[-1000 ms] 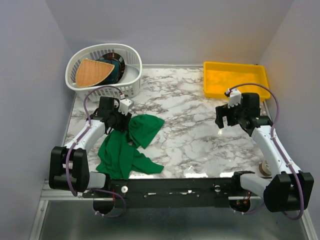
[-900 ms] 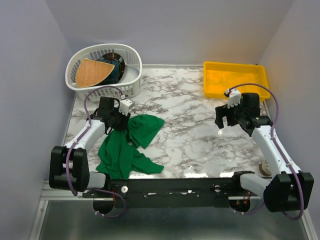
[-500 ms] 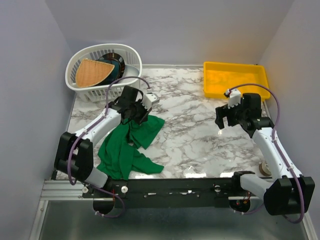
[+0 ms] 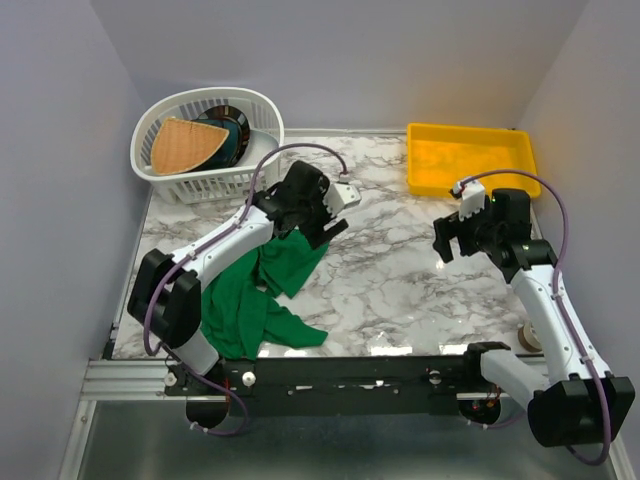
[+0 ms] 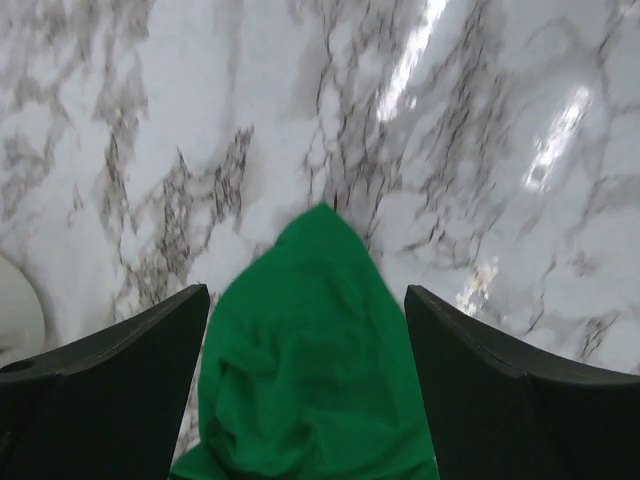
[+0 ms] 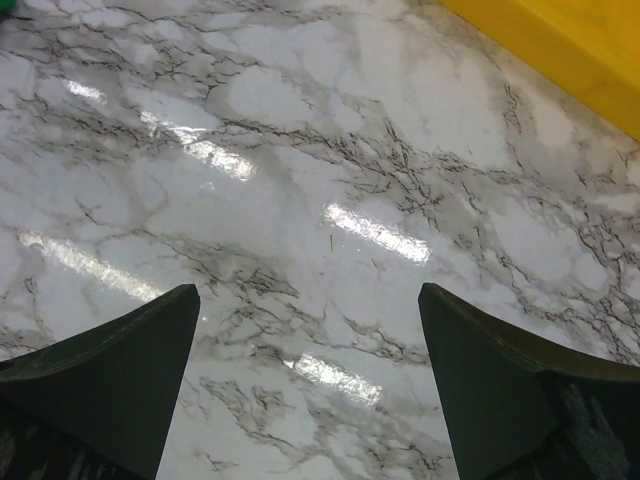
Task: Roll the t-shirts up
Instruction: Pick up the T-shirt from the center of the board, then place the T-shirt at the center of the board, then flatten out the T-shirt at the center of the board.
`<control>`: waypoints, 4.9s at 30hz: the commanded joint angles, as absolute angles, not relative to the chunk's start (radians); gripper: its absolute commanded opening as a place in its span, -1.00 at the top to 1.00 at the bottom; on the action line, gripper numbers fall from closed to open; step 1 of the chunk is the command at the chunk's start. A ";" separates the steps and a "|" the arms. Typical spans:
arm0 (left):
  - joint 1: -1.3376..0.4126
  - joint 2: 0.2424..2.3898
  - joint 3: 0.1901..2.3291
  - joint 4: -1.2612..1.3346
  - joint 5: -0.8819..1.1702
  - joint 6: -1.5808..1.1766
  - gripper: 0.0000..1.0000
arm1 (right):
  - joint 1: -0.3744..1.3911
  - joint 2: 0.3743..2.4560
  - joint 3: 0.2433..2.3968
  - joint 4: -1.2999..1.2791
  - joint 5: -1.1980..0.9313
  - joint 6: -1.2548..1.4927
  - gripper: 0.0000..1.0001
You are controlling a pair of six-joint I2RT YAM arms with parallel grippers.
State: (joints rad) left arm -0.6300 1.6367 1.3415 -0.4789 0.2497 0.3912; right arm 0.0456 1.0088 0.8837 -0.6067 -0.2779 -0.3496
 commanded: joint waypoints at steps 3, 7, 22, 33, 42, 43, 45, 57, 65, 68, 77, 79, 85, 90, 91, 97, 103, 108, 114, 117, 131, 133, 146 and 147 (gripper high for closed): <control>-0.601 1.650 1.175 -0.620 0.146 0.497 -0.68 | 0.041 0.997 0.859 -0.626 -0.351 -0.362 -1.00; -0.606 1.768 1.275 -0.585 0.123 0.411 -0.58 | 0.041 1.014 0.867 -0.637 -0.365 -0.367 -1.00; -0.618 2.065 1.568 -0.649 0.212 0.377 0.62 | 0.040 1.003 0.830 -0.624 -0.342 -0.377 -1.00; -0.630 1.980 2.217 -0.778 0.589 0.163 1.00 | 0.005 1.023 0.873 -0.588 -0.212 -0.344 -1.00; -0.635 1.754 2.228 -0.496 0.680 0.012 1.00 | -0.021 1.006 0.920 -0.594 -0.209 -0.334 -1.00; -0.635 1.728 2.205 -0.467 0.677 0.005 1.00 | -0.021 1.003 0.925 -0.595 -0.212 -0.337 -1.00; -0.635 1.660 2.168 -0.378 0.666 -0.038 1.00 | -0.021 0.997 0.936 -0.606 -0.215 -0.342 -1.00; -0.634 1.428 2.019 -0.324 0.421 -0.005 1.00 | -0.021 0.965 1.002 -0.725 -0.478 -0.524 -0.99; -0.490 1.041 1.226 -0.330 0.058 0.067 1.00 | 0.029 0.960 0.959 -0.819 -0.712 -0.713 -0.93; -0.417 0.939 1.030 -0.343 0.025 0.122 0.96 | 0.067 0.980 0.927 -0.825 -0.701 -0.796 -0.93; -0.357 0.833 0.795 -0.397 0.024 0.210 -0.59 | 0.081 1.342 0.980 -0.549 -0.606 -0.591 -0.94; -0.342 0.857 0.782 -0.399 0.041 0.186 -0.64 | 0.084 1.438 1.049 -0.520 -0.626 -0.555 -0.94; -0.341 1.064 0.845 -0.460 0.095 0.169 -0.73 | 0.144 1.632 1.213 -0.496 -0.608 -0.482 -0.94; -0.311 1.256 0.861 -0.459 0.048 0.230 -0.72 | 0.222 1.796 1.325 -0.480 -0.592 -0.416 -0.94; -0.304 1.281 0.862 -0.447 0.031 0.227 -0.72 | 0.235 1.816 1.334 -0.476 -0.575 -0.393 -0.95; -0.272 1.483 0.965 -0.414 -0.026 0.184 -0.66 | 0.268 1.943 1.414 -0.512 -0.445 -0.304 -0.95; -0.270 1.606 1.052 -0.469 0.073 0.233 0.20 | 0.268 2.008 1.431 -0.580 -0.403 -0.314 -0.76; -0.270 1.547 1.054 -0.495 0.152 0.252 1.00 | 0.268 2.013 1.459 -0.646 -0.488 -0.322 -0.24; -0.270 1.474 1.141 -0.485 0.212 0.256 1.00 | 0.267 1.988 1.612 -0.854 -0.610 -0.391 0.98; -0.270 1.451 1.238 -0.469 0.232 0.253 1.00 | 0.243 1.933 1.726 -0.925 -0.598 -0.425 0.99; -0.272 1.046 1.188 -0.818 0.466 0.518 0.63 | 0.176 1.146 1.258 -0.906 -0.546 -0.672 0.99; -0.272 0.967 1.103 -0.912 0.454 0.647 -0.16 | 0.176 1.037 1.093 -0.966 -0.519 -0.747 0.64; -0.272 0.965 0.995 -0.692 0.385 0.393 -0.72 | 0.176 1.205 1.069 -0.853 -0.515 -0.539 -0.54; -0.272 1.030 1.000 -0.677 0.394 0.361 -0.70 | 0.176 1.241 1.078 -0.794 -0.499 -0.514 -0.54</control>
